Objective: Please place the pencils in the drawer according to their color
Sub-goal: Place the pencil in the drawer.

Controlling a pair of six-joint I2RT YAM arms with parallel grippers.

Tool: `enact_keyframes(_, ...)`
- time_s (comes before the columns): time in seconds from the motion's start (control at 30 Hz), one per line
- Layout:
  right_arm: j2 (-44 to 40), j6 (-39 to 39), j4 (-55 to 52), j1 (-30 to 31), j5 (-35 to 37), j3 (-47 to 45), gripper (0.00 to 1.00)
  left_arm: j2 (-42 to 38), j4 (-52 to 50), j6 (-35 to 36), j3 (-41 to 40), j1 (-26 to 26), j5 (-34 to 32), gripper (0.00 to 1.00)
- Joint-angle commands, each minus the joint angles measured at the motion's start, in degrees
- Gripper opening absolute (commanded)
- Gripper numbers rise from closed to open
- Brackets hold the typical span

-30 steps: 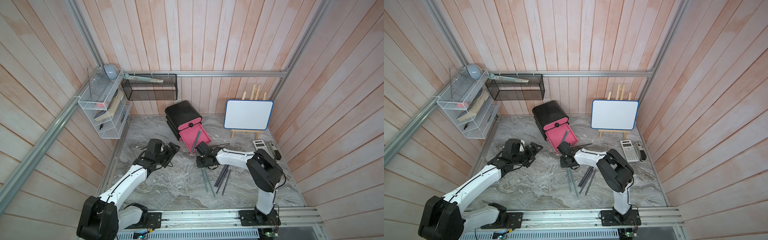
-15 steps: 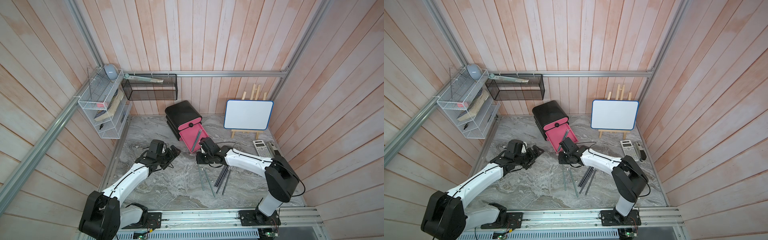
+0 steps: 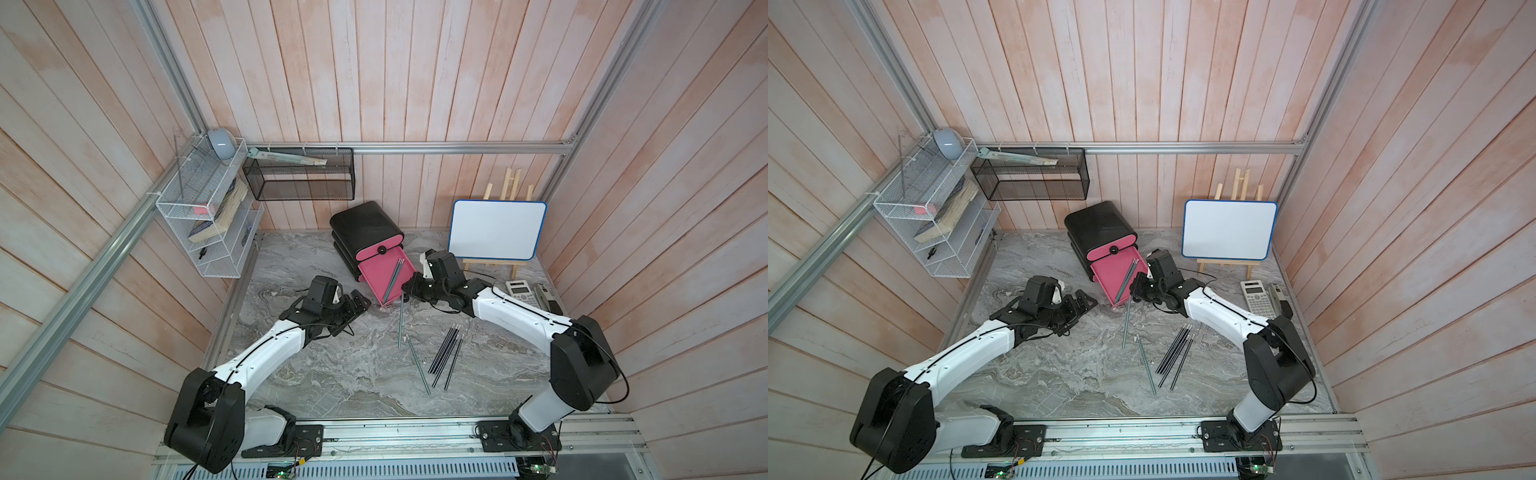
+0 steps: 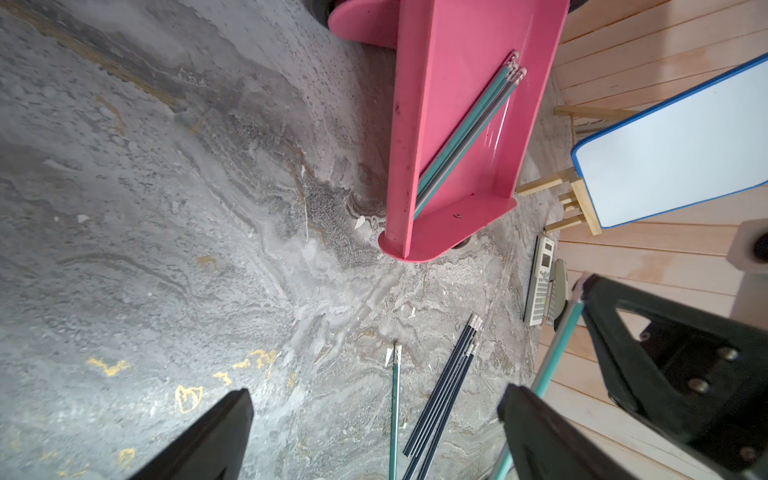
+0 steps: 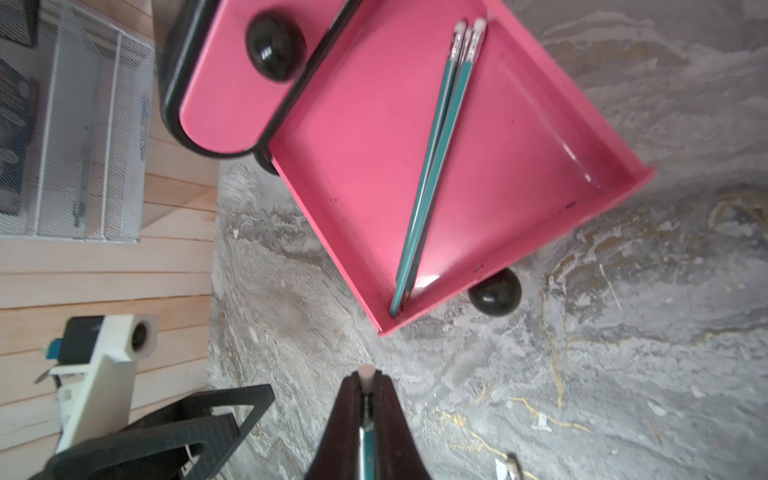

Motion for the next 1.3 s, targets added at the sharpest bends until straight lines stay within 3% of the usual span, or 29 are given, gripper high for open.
enact_keyframes(0.0,2.33,4.43,6.66,-2.05,-2.0,2.32,0.0,1.03,2.89,1.36,2.64,-0.31,0.99,1.0)
enact_keyframes(0.4,10.2,7.29,13.24,-5.29,8.41,9.06,0.0,4.33,4.85,1.62,5.29,-0.31,0.83,0.99)
enact_keyframes(0.8,20.01,1.31,11.53,-5.87,18.57,19.54,0.0,6.07,5.76,2.1,7.39,-0.31,1.28,1.0)
enact_keyframes(1.27,25.21,-1.94,10.68,-3.1,17.44,21.66,0.0,7.23,7.13,2.21,7.86,-0.31,1.97,1.0)
